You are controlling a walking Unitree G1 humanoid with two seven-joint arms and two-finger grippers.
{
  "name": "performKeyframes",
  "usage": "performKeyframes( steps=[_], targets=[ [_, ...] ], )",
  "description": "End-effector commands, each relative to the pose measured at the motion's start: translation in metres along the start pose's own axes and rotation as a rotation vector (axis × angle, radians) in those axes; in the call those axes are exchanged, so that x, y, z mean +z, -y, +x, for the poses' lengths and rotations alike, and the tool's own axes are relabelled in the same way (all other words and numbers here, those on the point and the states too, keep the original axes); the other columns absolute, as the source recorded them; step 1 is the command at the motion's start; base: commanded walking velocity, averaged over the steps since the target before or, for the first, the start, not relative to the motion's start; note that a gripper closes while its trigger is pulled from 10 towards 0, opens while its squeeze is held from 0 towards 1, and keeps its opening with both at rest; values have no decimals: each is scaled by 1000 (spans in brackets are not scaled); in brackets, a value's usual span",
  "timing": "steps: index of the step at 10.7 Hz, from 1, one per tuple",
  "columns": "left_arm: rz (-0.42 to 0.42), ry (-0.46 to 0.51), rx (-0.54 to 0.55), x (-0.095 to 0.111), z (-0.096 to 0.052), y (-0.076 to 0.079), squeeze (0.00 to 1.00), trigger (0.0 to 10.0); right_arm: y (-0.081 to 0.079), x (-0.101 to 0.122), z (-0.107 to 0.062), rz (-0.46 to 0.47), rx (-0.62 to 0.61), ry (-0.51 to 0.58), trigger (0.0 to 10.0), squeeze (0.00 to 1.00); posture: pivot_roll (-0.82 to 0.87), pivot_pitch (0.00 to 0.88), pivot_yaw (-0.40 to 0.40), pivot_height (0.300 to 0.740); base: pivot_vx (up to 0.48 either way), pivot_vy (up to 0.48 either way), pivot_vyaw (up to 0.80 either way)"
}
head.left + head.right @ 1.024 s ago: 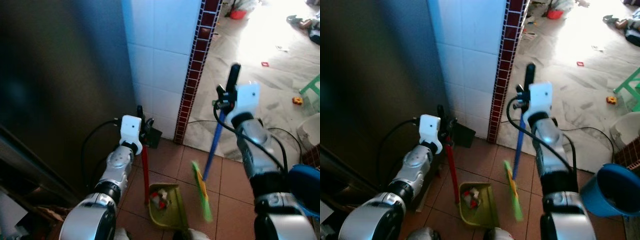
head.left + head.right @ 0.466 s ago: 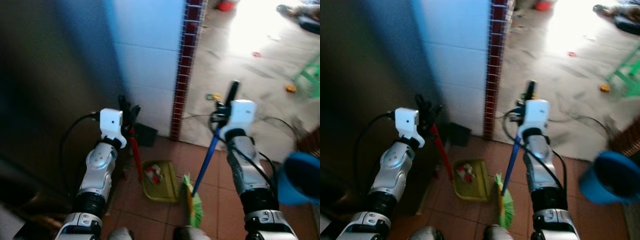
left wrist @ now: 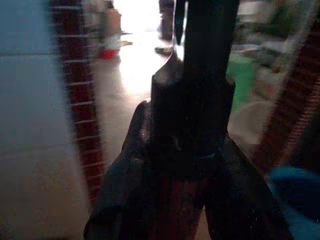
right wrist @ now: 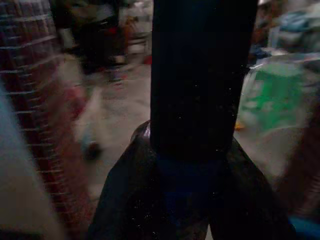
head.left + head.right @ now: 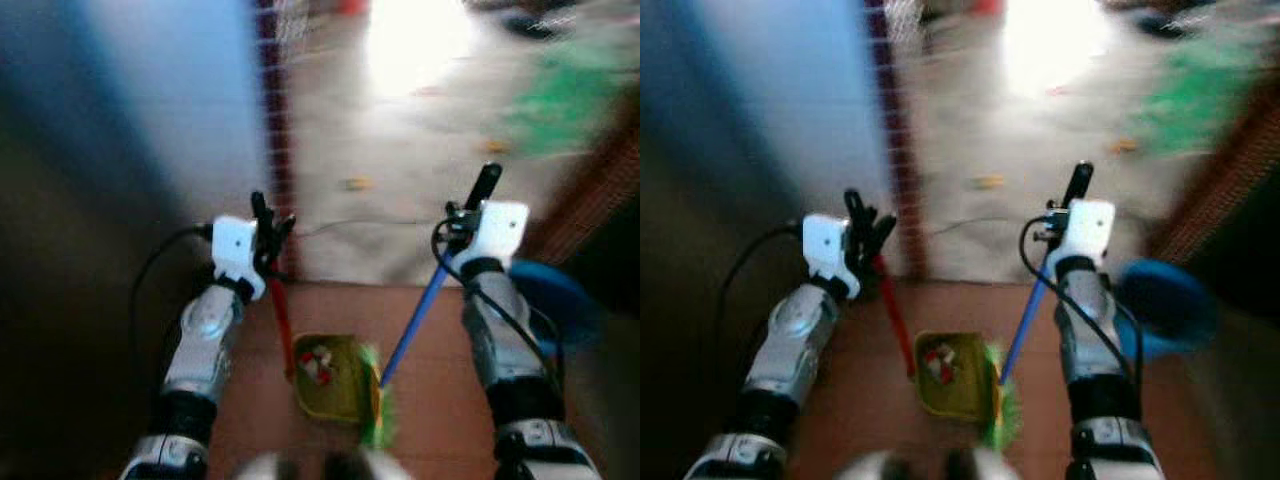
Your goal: Sweep floor
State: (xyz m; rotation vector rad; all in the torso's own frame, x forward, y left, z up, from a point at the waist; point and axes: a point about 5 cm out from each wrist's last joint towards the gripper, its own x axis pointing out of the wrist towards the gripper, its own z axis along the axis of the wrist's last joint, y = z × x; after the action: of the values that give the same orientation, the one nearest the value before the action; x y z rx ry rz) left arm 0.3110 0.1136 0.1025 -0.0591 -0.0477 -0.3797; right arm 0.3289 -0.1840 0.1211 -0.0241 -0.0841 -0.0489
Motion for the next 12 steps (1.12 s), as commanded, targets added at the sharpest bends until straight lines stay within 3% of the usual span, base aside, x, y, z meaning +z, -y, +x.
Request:
performKeyframes(
  steps=[1,8,12],
  targets=[
    [-29,57,-11,13,5,4,0,10000,3,3,-1,-31,-7,14,10000,0,-73,0,27,740,0,-255,-800],
    [-35,29,-6,9,6,7,0,10000,6,19,5,-85,11,84,10000,0,-81,0,17,740,0,-217,-771],
    [-33,43,82,12,8,-4,0,10000,5,20,5,-91,28,91,10000,0,-86,0,15,740,0,0,0]
  ],
)
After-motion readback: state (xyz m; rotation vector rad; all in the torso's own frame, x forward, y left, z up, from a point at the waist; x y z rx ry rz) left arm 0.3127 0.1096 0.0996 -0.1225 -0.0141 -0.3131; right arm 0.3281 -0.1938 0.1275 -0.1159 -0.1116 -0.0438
